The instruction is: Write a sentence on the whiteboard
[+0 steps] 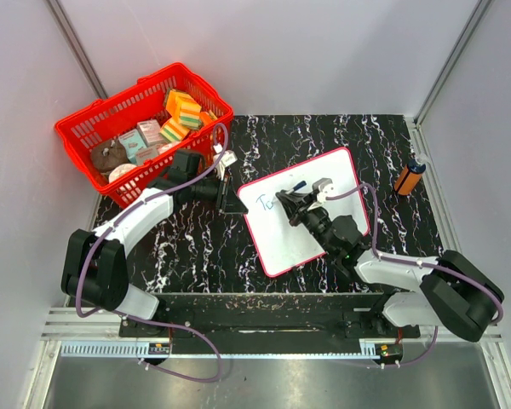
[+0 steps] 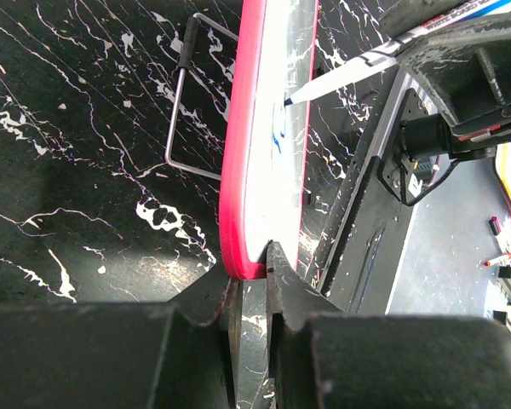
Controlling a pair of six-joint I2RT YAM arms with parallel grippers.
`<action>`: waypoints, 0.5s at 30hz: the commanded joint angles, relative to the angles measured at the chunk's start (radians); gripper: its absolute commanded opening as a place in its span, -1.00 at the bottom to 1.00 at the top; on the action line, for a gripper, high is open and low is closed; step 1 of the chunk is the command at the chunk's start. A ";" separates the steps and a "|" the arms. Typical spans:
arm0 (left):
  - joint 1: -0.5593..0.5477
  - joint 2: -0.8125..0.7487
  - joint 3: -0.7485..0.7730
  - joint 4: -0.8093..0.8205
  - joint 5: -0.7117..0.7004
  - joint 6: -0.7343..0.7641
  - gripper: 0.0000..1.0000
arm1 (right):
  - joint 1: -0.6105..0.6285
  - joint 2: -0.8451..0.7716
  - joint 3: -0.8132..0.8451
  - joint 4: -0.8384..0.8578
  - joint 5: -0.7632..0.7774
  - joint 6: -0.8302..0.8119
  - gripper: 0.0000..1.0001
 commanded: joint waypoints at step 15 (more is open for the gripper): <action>-0.054 0.034 -0.037 -0.144 -0.061 0.189 -1.00 | 0.006 -0.025 0.028 0.096 0.014 0.006 -1.00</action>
